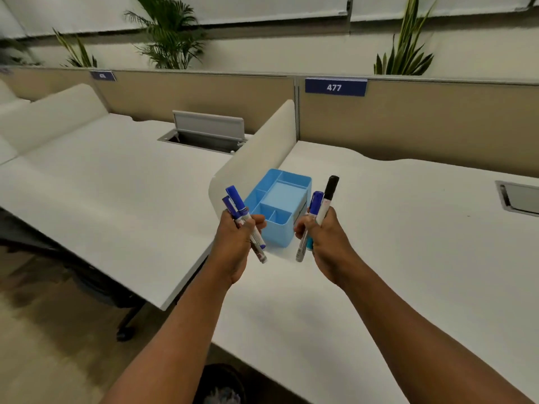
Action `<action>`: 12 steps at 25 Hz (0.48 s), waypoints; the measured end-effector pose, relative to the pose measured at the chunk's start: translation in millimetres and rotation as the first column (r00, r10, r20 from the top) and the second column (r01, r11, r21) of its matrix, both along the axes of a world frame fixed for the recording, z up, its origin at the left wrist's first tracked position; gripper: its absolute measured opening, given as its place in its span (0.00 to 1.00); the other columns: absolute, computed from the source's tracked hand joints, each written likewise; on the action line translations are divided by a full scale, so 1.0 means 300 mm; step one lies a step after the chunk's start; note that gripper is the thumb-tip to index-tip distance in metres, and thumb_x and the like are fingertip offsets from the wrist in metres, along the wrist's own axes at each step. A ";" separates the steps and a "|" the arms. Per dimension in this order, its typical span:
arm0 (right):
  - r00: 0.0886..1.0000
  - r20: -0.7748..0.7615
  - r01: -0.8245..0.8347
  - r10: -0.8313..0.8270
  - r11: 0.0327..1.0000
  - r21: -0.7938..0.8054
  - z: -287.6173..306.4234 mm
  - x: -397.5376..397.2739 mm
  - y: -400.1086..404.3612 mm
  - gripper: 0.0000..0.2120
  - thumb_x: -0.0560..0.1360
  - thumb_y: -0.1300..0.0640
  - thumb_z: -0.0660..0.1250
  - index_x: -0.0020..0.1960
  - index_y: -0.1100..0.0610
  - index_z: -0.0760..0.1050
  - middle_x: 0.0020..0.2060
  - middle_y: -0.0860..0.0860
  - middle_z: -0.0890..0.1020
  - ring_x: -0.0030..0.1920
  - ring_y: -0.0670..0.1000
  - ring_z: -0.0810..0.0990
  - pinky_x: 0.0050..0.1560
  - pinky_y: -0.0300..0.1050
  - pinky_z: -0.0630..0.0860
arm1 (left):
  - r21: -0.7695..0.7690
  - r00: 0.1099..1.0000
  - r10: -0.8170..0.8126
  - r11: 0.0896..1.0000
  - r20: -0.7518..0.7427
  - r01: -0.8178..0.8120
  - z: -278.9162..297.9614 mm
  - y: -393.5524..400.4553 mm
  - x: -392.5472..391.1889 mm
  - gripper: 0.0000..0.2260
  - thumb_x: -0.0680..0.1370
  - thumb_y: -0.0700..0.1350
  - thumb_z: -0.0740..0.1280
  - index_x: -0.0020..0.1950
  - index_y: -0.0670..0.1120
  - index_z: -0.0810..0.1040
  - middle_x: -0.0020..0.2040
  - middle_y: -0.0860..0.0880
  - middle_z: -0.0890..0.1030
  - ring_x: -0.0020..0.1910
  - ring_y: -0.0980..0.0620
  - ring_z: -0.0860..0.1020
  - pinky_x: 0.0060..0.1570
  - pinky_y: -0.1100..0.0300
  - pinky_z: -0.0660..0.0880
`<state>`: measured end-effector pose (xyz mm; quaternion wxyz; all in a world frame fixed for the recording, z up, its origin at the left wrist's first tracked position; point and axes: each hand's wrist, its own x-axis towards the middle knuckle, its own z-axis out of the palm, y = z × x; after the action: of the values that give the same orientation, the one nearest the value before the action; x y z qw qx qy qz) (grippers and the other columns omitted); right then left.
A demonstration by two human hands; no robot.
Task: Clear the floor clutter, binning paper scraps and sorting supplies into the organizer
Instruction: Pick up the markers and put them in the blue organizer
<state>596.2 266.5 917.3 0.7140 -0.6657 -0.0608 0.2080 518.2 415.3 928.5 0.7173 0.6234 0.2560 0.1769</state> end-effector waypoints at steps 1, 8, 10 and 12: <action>0.999 0.045 -0.016 0.016 1.000 -0.017 0.003 0.053 0.040 0.11 0.81 0.55 0.58 0.63 0.50 0.66 0.44 0.51 0.78 0.44 0.48 0.77 0.43 0.39 0.73 | 0.045 1.000 0.030 0.999 -0.002 -0.029 0.007 0.026 0.039 0.09 0.82 0.40 0.60 0.61 0.49 0.67 0.54 0.43 0.80 0.58 0.43 0.78 0.55 0.44 0.77; 0.997 0.001 -0.080 0.080 0.997 -0.014 0.012 0.358 0.419 0.15 0.81 0.48 0.58 0.66 0.51 0.66 0.53 0.52 0.75 0.46 0.47 0.74 0.48 0.44 0.71 | 0.340 0.974 0.225 0.916 0.006 -0.214 -0.002 0.209 0.308 0.16 0.80 0.44 0.63 0.67 0.48 0.68 0.60 0.45 0.77 0.57 0.47 0.77 0.48 0.55 0.81; 0.993 0.018 -0.116 0.115 0.993 0.021 -0.005 0.409 0.506 0.11 0.81 0.51 0.58 0.63 0.49 0.66 0.52 0.51 0.75 0.47 0.48 0.75 0.51 0.46 0.72 | 0.348 0.967 0.255 0.906 0.005 -0.241 -0.027 0.258 0.364 0.15 0.80 0.44 0.64 0.66 0.47 0.69 0.60 0.46 0.77 0.58 0.48 0.77 0.54 0.51 0.80; 0.986 0.072 -0.154 0.152 0.988 0.031 -0.031 0.438 0.564 0.08 0.82 0.53 0.57 0.61 0.49 0.65 0.50 0.51 0.75 0.48 0.49 0.75 0.54 0.48 0.73 | 0.372 0.966 0.258 0.897 -0.008 -0.236 -0.058 0.295 0.397 0.15 0.79 0.46 0.65 0.66 0.47 0.70 0.58 0.48 0.78 0.57 0.50 0.78 0.56 0.55 0.78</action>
<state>727.5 435.7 908.1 0.7055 -0.6526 -0.1403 0.2379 637.4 503.8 911.2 0.5517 0.7140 0.3157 0.2934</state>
